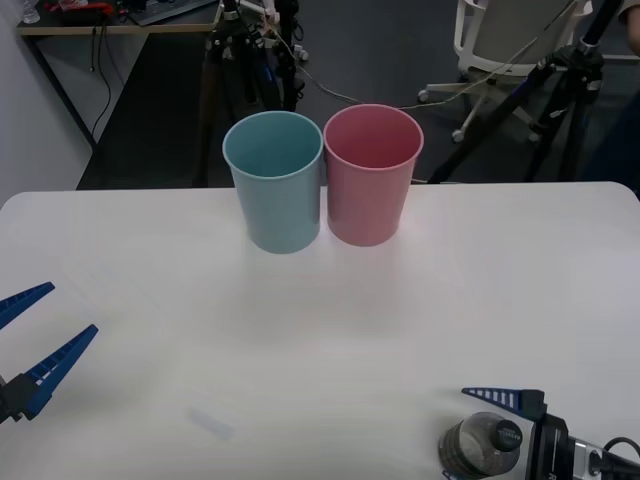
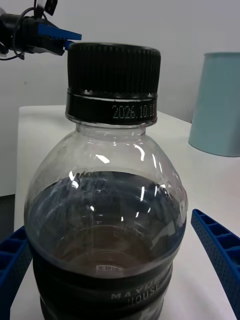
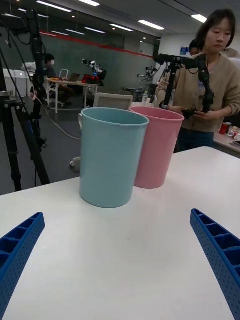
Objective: Grasp the object on the table and drop it into the matching bin: aluminum can to the light blue bin, PET bottle to the pink bin.
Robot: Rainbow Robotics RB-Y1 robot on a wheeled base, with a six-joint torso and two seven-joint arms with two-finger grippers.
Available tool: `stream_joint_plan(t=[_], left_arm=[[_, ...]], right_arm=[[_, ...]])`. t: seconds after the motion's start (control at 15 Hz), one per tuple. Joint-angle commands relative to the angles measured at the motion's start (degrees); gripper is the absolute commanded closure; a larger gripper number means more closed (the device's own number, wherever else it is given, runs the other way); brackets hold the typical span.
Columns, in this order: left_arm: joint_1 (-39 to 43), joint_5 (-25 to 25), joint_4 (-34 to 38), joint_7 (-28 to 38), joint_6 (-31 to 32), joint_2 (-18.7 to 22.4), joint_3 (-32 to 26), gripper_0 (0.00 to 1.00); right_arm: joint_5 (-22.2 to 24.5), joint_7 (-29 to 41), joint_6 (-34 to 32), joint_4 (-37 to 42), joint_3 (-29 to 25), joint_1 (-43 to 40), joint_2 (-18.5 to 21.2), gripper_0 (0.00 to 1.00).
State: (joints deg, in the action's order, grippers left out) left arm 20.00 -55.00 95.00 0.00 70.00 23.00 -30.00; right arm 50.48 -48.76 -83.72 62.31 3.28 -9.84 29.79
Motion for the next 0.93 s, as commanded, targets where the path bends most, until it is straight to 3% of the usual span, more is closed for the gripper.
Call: stream_joint_plan(t=[0.07, 0.2, 0.27, 0.4, 0.47, 0.6, 0.67, 0.93], left_arm=[[0.0, 0.0, 0.0, 0.0, 0.0, 0.0, 0.0, 0.0], [0.0, 0.0, 0.0, 0.0, 0.0, 0.0, 0.0, 0.0], [0.0, 0.0, 0.0, 0.0, 0.0, 0.0, 0.0, 0.0], [0.0, 0.0, 0.0, 0.0, 0.0, 0.0, 0.0, 0.0], [0.0, 0.0, 0.0, 0.0, 0.0, 0.0, 0.0, 0.0], [0.0, 0.0, 0.0, 0.0, 0.0, 0.0, 0.0, 0.0], [0.0, 0.0, 0.0, 0.0, 0.0, 0.0, 0.0, 0.0], [0.0, 0.0, 0.0, 0.0, 0.0, 0.0, 0.0, 0.0]], right_arm=[[-0.04, 0.07, 0.05, 0.0, 0.06, 0.26, -0.08, 0.0], [0.05, 0.07, 0.14, 0.09, 0.15, 0.35, -0.08, 0.0], [-0.04, 0.07, 0.05, 0.09, 0.15, 0.44, -0.08, 0.06], [0.05, 0.07, 0.05, 0.09, 0.15, 0.44, 0.0, 0.62], [-0.04, 0.16, 0.14, 0.09, 0.06, 0.52, -0.08, 0.77], [-0.04, 0.24, 0.05, 0.09, -0.02, 0.52, -0.08, 0.96], [-0.12, 0.24, 0.05, 0.09, -0.11, 0.44, -0.08, 1.0], [-1.0, 0.77, -0.22, 0.18, -0.64, 0.17, 0.36, 1.0]])
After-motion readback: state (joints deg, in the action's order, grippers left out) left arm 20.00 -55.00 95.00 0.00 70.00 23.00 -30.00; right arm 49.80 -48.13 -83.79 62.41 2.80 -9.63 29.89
